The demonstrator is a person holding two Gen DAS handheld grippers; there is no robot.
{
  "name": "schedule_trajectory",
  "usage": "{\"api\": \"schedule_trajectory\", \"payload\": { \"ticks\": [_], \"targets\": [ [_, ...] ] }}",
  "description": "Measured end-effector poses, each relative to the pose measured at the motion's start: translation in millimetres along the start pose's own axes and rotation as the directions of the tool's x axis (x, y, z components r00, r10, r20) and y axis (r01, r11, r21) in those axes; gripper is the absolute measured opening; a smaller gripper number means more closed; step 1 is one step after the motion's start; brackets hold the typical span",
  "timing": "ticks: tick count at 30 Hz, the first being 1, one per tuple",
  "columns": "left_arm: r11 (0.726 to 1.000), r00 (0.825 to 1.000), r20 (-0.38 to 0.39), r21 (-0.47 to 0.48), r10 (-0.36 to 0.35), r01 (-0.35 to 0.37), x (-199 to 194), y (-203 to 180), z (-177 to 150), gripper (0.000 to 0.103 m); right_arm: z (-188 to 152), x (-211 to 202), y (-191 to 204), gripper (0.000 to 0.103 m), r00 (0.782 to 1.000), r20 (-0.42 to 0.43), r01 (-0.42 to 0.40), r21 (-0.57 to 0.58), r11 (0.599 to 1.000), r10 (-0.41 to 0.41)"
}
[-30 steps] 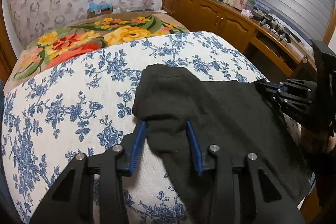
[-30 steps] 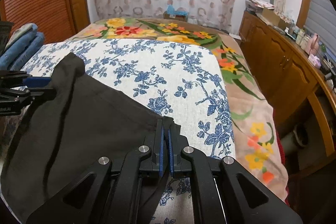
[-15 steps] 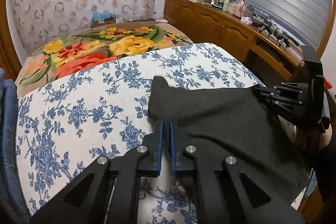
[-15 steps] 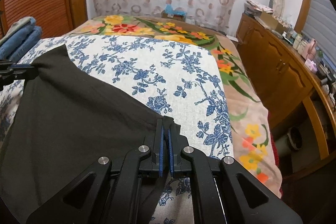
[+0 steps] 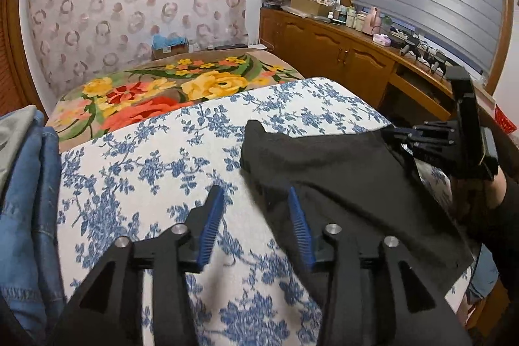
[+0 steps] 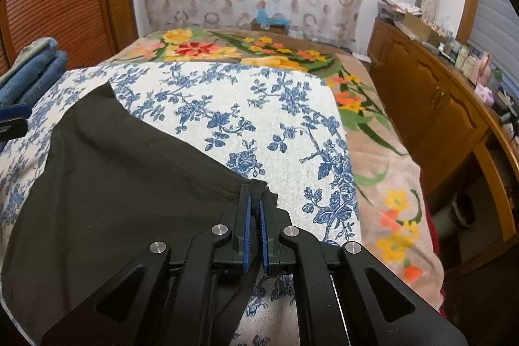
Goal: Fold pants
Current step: 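Hold the fold with the right tool while the left tool grasps the garment edge, then open both tools and release the black garment onto the bed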
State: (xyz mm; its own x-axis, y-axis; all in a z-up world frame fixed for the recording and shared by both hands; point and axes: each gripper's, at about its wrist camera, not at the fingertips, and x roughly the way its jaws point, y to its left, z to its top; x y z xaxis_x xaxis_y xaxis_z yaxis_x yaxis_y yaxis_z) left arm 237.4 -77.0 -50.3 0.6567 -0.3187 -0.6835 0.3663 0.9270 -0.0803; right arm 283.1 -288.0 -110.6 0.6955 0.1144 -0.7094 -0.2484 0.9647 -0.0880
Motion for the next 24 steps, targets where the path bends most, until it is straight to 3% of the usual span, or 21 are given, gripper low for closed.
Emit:
{"api": "schedule_trajectory", "payload": {
  "ticks": [2, 9, 13, 17, 24],
  "targets": [
    [1.000, 1.000, 0.002, 0.002, 0.011, -0.011, -3.2, -1.9, -3.4, 0.057, 0.0, -8.6, 0.0, 0.002, 1.000, 0.009, -0.007, 0.013, 1.000, 0.007],
    [1.000, 1.000, -0.006, -0.005, 0.001, -0.001, -11.9, -9.0, -18.1, 0.058, -10.6, -43.7, 10.2, 0.005, 0.999, 0.032, -0.005, 0.019, 1.000, 0.004],
    [1.000, 1.000, -0.011, -0.010, -0.016, 0.016, -17.9, -14.8, -28.3, 0.058, -21.5, -59.1, 17.9, 0.014, 0.999, 0.036, -0.003, 0.026, 1.000, 0.002],
    [1.000, 0.999, -0.029, -0.009, -0.015, 0.015, -21.2, -22.9, -38.3, 0.058, -35.8, -67.7, 25.6, 0.026, 1.000, 0.016, 0.004, 0.035, 0.999, -0.005],
    [0.999, 0.999, -0.032, -0.015, -0.039, 0.038, -31.5, -35.9, -59.6, 0.058, -67.2, -70.1, 38.1, 0.029, 0.999, -0.039, -0.002, 0.051, 0.999, 0.004]
  ]
}}
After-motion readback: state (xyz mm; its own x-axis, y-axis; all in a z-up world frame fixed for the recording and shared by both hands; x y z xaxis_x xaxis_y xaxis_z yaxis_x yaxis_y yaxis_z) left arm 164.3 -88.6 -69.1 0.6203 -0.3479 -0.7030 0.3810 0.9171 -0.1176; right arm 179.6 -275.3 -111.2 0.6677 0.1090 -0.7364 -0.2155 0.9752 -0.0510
